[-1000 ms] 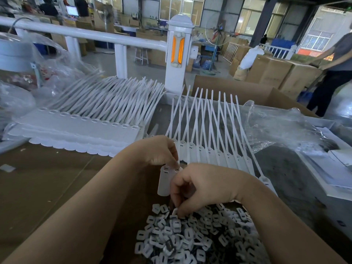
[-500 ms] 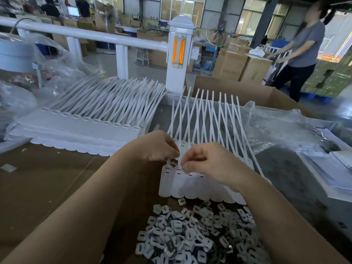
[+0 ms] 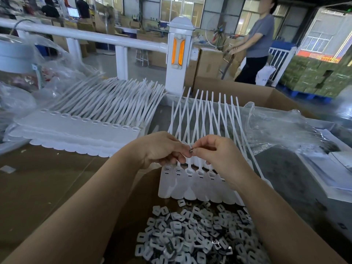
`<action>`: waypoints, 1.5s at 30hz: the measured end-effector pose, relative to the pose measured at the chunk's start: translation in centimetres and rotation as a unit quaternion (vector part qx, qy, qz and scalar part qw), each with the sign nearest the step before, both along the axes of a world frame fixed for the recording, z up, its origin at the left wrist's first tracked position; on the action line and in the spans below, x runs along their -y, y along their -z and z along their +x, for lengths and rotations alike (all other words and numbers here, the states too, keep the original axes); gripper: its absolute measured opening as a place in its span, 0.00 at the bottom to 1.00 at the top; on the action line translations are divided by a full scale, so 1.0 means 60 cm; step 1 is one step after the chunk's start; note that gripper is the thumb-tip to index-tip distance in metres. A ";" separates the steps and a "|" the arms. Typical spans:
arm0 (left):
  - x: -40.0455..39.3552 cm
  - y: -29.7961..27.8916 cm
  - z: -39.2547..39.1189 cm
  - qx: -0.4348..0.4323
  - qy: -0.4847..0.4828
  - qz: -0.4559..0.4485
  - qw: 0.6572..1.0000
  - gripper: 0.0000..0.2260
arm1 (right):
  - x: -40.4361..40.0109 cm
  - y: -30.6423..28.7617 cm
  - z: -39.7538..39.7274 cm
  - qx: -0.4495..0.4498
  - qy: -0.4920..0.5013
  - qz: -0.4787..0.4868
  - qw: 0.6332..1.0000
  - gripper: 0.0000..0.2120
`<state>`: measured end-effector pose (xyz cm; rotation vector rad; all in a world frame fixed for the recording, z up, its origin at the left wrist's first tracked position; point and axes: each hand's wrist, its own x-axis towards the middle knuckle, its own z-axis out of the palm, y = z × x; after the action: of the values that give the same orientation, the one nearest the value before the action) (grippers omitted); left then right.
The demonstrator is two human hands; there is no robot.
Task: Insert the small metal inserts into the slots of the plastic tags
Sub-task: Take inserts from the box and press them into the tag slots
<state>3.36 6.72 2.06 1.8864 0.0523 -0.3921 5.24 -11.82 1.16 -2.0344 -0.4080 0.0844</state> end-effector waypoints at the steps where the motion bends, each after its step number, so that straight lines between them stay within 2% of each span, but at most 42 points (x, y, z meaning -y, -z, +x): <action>1: 0.001 0.000 0.000 -0.006 0.002 -0.010 1.000 0.06 | 0.000 0.001 0.000 0.007 -0.004 -0.003 1.000 0.05; 9: 0.001 0.002 0.000 0.007 -0.024 -0.018 1.000 0.05 | -0.001 0.002 -0.001 0.008 0.001 -0.028 1.000 0.06; 18: 0.004 0.002 0.003 0.069 -0.009 0.064 0.996 0.04 | -0.001 0.003 0.002 0.003 0.006 -0.043 0.999 0.05; 26: 0.011 0.007 0.004 0.083 0.028 0.119 0.989 0.04 | 0.002 0.002 0.001 -0.021 -0.017 -0.125 0.992 0.05; 32: 0.008 0.020 0.006 0.100 0.012 0.215 0.971 0.03 | 0.000 0.003 -0.002 -0.059 -0.010 -0.191 0.980 0.07; 40: 0.004 0.024 0.006 0.090 0.009 0.222 0.971 0.03 | -0.006 0.004 -0.016 -0.061 -0.001 -0.222 0.973 0.09; 45: 0.006 0.022 0.003 0.088 0.010 0.230 0.969 0.03 | -0.009 0.007 -0.014 -0.055 -0.005 -0.239 0.970 0.06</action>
<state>3.55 6.34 0.73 2.3748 0.0040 -0.2372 4.37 -11.29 0.74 -2.4870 -0.3504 0.3267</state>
